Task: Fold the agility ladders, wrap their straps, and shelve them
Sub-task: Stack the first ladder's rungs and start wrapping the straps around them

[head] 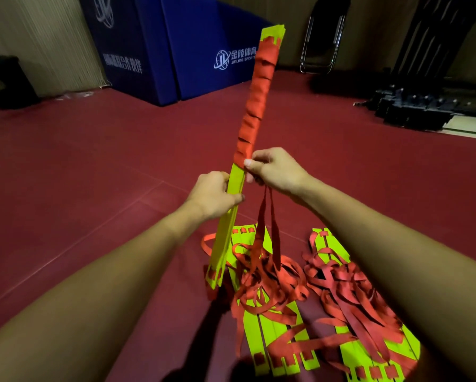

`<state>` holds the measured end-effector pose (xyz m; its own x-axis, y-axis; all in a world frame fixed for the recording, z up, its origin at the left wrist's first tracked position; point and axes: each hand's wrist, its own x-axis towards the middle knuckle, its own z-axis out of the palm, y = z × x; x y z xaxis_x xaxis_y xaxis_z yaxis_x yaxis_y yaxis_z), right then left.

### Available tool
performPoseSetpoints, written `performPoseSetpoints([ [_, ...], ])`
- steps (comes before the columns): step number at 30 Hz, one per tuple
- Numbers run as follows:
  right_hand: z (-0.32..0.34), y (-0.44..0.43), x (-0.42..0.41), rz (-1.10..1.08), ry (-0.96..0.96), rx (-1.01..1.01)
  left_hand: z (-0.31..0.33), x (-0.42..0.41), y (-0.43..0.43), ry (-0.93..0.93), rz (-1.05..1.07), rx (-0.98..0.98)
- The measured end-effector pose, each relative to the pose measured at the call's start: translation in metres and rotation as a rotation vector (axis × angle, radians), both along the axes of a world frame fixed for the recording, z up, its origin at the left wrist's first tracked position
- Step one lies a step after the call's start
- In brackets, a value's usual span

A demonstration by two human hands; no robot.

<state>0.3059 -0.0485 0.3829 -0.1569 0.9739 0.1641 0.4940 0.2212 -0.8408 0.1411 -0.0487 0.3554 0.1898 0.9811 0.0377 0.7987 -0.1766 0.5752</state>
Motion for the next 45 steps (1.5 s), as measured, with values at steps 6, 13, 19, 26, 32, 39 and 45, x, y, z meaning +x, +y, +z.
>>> performPoseSetpoints([
  [6, -0.002, -0.001, 0.008, 0.120, 0.166, -0.162, -0.004, -0.002, -0.004, -0.301, -0.177, -0.157],
  [13, -0.004, 0.005, 0.009, -0.041, 0.289, -0.038, 0.008, 0.009, -0.011, -0.515, -0.182, -0.181],
  [19, -0.006, 0.007, 0.001, -0.173, 0.163, 0.046, 0.002, 0.016, -0.012, -0.307, -0.090, -0.053],
  [26, -0.013, 0.011, 0.000, -0.262, 0.077, 0.031, 0.007, 0.015, -0.019, 0.265, 0.145, 0.223],
  [32, 0.001, -0.001, 0.002, 0.008, 0.125, -0.139, 0.001, 0.012, -0.014, 0.145, -0.015, 0.127],
  [39, -0.005, -0.001, 0.013, 0.004, 0.248, -0.233, 0.001, 0.015, -0.010, -0.268, -0.036, -0.077],
  [45, -0.007, 0.002, 0.012, -0.107, 0.194, -0.080, -0.003, 0.012, -0.004, -0.272, -0.082, -0.066],
])
